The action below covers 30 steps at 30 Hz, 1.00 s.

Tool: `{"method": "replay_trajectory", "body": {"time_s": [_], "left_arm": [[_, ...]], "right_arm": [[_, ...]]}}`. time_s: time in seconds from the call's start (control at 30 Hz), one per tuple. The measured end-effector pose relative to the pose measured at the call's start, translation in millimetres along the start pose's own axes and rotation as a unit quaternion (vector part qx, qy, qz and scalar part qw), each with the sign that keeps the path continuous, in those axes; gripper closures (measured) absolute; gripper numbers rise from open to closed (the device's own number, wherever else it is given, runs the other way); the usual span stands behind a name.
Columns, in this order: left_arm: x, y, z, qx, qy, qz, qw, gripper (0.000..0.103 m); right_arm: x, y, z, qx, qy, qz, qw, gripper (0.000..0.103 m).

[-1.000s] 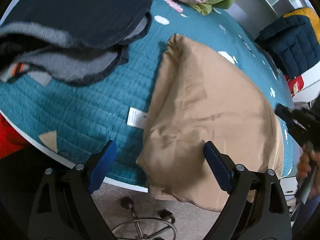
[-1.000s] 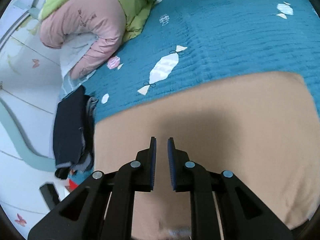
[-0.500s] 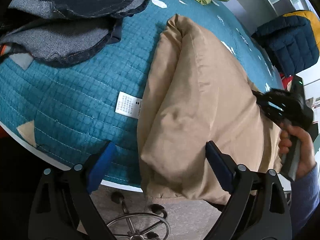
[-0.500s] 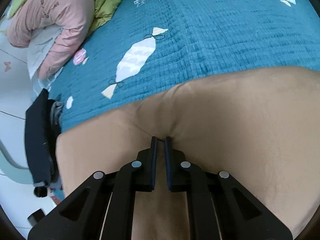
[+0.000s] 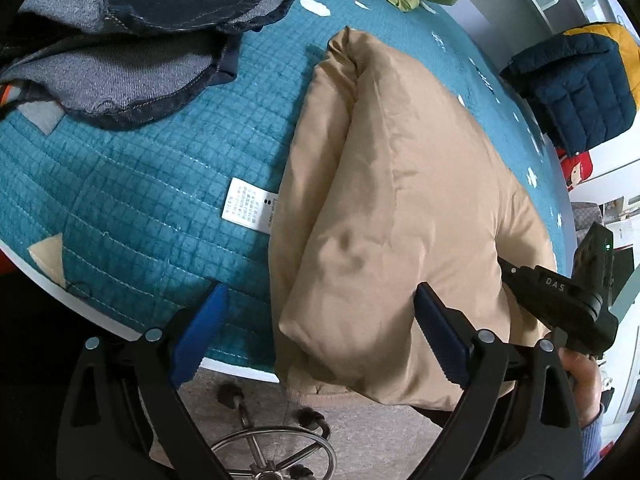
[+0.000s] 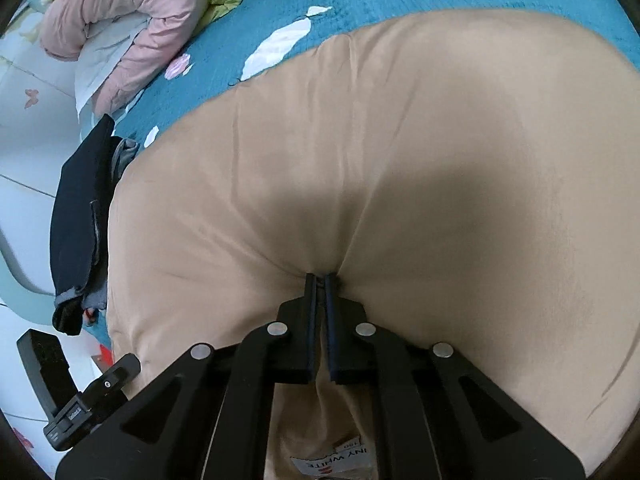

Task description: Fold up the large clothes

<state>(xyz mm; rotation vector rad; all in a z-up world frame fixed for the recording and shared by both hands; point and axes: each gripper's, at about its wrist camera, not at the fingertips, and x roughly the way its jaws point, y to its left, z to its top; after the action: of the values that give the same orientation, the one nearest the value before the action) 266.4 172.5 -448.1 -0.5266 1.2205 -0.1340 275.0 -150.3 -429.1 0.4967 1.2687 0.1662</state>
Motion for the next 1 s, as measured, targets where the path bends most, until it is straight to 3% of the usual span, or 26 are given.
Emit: {"method": "replay_trajectory", "body": {"time_s": [0.13, 0.23, 0.4, 0.63, 0.67, 0.7, 0.77, 0.83, 0.93, 1.0], "left_arm": [[0.2, 0.6, -2.0, -0.003, 0.002, -0.010, 0.9999, 0.010], [2.7, 0.1, -2.9, -0.003, 0.003, -0.009, 1.0000, 0.010], [7.8, -3.4, -1.7, 0.005, 0.006, -0.002, 1.0000, 0.010], [10.5, -7.9, -0.4, -0.002, 0.009, 0.001, 1.0000, 0.010], [9.7, -7.7, -0.2, 0.000, 0.009, -0.001, 1.0000, 0.013], [7.4, -9.9, -0.6, 0.003, 0.010, -0.006, 0.9999, 0.025], [3.2, -16.3, -1.0, 0.010, 0.013, -0.024, 0.9996, 0.028], [-1.4, -23.4, -0.2, 0.023, 0.011, -0.030, 0.9992, 0.033], [-9.8, -34.5, 2.4, 0.047, 0.008, -0.047, 0.9978, 0.058], [-16.9, -37.1, 5.1, 0.042, 0.001, -0.065, 0.9970, 0.059]], "right_arm": [[-22.8, 1.1, -16.1, 0.002, 0.016, 0.000, 1.000, 0.099], [-15.6, 0.3, -40.0, 0.005, 0.048, -0.002, 0.999, 0.099], [2.9, -22.2, -43.6, 0.034, 0.033, 0.018, 0.999, 0.100], [-15.0, -10.2, -49.4, -0.005, 0.005, 0.016, 1.000, 0.095], [-17.8, -5.6, -52.1, -0.015, -0.005, 0.015, 1.000, 0.091], [-23.9, 0.7, -56.1, -0.034, -0.020, 0.010, 0.999, 0.088], [-32.4, 12.7, -62.5, -0.065, -0.040, 0.004, 0.997, 0.077], [-38.5, 30.1, -70.1, -0.102, -0.065, -0.003, 0.993, 0.072], [-45.2, 57.7, -86.0, -0.177, -0.092, -0.009, 0.980, 0.064], [-49.0, 75.4, -100.8, -0.214, -0.108, 0.003, 0.971, 0.061]]}}
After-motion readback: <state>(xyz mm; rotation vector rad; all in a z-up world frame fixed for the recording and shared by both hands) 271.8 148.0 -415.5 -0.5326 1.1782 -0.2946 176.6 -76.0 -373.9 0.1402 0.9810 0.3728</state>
